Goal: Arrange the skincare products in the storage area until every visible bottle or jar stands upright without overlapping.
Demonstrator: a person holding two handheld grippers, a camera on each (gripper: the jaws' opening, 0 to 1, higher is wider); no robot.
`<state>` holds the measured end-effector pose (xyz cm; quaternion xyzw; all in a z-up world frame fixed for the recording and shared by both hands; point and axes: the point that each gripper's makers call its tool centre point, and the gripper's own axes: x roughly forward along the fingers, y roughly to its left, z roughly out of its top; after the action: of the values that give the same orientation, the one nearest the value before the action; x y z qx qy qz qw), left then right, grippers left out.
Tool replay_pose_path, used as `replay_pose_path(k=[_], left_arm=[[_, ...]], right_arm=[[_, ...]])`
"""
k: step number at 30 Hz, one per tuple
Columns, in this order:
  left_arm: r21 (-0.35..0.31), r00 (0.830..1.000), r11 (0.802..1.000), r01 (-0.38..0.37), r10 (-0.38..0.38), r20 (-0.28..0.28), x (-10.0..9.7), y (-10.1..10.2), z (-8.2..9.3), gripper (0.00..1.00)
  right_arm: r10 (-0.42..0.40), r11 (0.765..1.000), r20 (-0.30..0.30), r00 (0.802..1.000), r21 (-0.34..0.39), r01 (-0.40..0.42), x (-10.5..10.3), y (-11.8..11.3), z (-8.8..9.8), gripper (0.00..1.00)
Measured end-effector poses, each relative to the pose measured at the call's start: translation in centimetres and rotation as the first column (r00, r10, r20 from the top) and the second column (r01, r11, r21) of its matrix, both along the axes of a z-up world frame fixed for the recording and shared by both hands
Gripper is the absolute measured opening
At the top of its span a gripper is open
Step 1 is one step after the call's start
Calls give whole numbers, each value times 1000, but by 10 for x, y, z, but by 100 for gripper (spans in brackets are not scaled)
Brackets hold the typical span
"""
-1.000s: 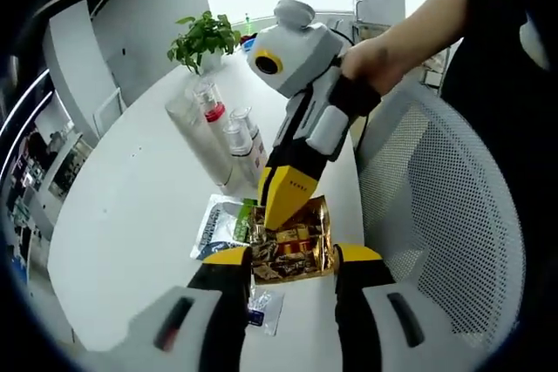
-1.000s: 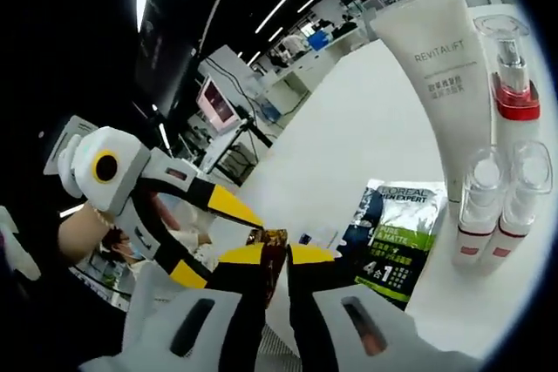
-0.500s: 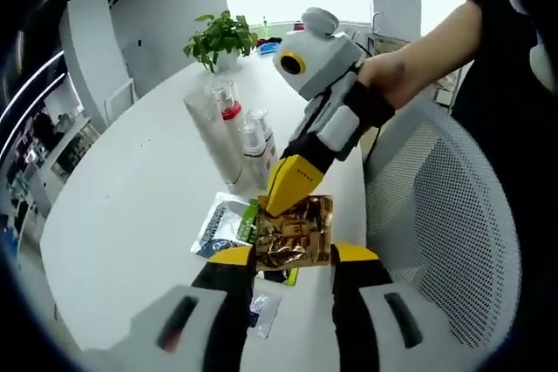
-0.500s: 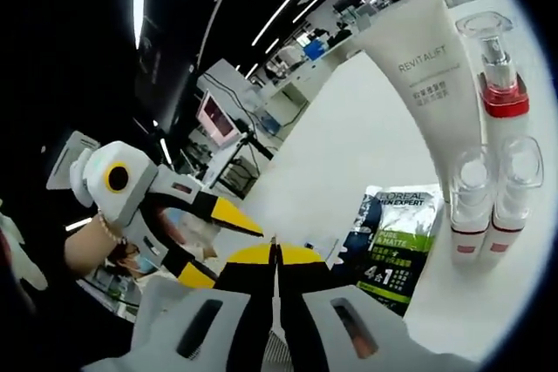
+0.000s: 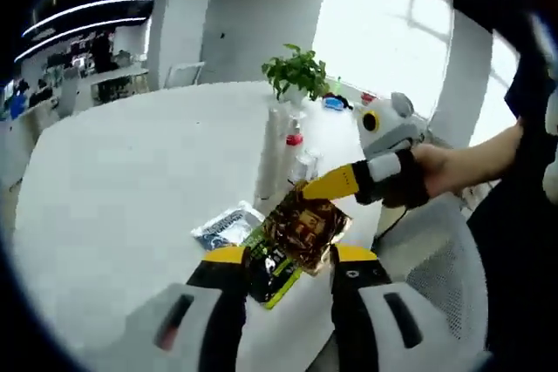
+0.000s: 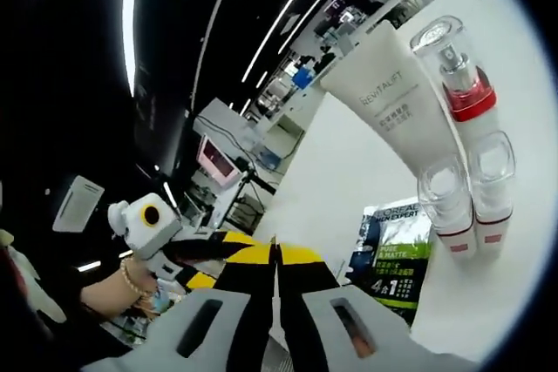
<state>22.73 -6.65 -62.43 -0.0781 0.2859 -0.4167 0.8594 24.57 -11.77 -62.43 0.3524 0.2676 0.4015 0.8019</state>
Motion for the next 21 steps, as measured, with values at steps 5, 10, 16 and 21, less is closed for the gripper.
replay_pose_path(k=[5, 10, 16, 21], left_arm=[[-169, 993, 980, -105, 93, -79, -1, 2, 3, 33], [-303, 975, 933, -193, 147, -168, -3, -1, 4, 30], [-517, 940, 797, -314, 184, -287, -4, -6, 20, 18], [-592, 922, 717, -368, 198, -333, -1, -7, 29, 5]], right_arm=[[-82, 990, -37, 996, 115, 86, 11, -6, 12, 1], [-114, 975, -49, 992, 188, 121, 12, -4, 24, 1], [-164, 945, -80, 983, 273, 180, 13, -2, 36, 1], [-171, 942, -71, 983, 281, 184, 9, 5, 36, 1]])
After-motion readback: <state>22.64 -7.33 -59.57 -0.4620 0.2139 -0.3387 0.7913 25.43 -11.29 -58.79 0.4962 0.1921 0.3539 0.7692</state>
